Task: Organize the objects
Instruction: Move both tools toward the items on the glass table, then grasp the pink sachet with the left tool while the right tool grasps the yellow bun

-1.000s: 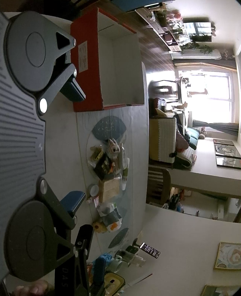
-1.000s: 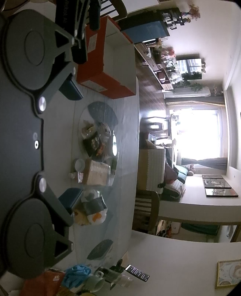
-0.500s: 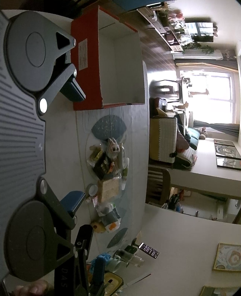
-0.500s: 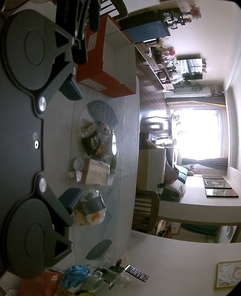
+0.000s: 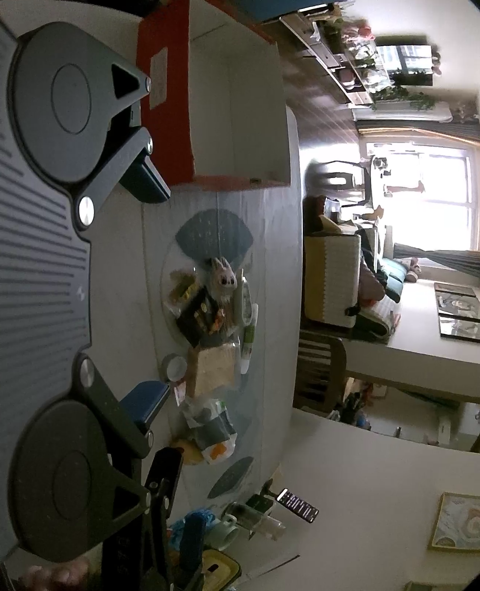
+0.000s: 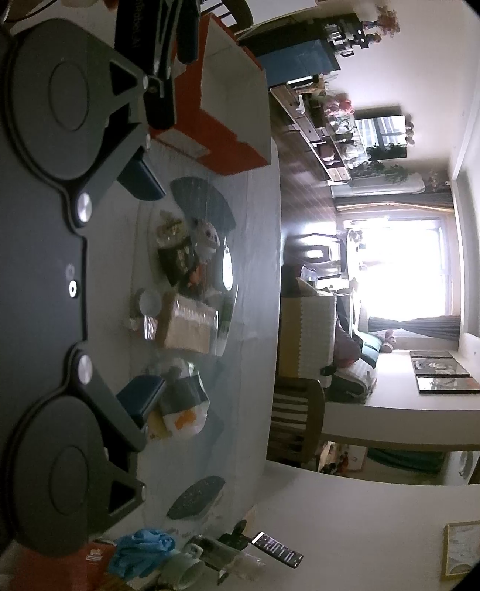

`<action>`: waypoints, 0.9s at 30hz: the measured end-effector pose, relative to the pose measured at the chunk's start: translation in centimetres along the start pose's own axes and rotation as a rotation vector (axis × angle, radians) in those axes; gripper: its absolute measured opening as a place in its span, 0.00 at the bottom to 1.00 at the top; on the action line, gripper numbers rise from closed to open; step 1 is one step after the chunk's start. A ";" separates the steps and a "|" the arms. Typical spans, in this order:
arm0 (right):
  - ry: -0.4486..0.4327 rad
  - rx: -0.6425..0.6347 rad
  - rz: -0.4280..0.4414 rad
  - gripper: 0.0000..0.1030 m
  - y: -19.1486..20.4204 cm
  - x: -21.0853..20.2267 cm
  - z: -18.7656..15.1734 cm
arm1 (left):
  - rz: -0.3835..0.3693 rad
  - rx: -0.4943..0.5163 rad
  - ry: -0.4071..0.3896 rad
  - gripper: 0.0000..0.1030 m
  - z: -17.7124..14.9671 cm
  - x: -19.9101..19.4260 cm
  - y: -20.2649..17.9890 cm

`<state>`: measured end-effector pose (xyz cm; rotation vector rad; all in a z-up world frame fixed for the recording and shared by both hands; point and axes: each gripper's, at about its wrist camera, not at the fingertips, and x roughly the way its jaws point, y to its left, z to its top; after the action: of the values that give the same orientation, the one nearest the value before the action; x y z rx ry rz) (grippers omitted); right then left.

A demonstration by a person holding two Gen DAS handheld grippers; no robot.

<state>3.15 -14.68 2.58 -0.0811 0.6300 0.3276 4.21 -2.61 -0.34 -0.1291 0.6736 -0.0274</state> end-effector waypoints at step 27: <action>0.181 0.018 -0.145 0.97 -16.8 12.5 -2.4 | -0.008 0.087 0.144 1.00 0.1 16.4 -10.9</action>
<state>16.75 -27.53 -7.15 -0.1395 0.8017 0.1750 17.28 -14.52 -9.04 -0.0462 0.8140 -0.0742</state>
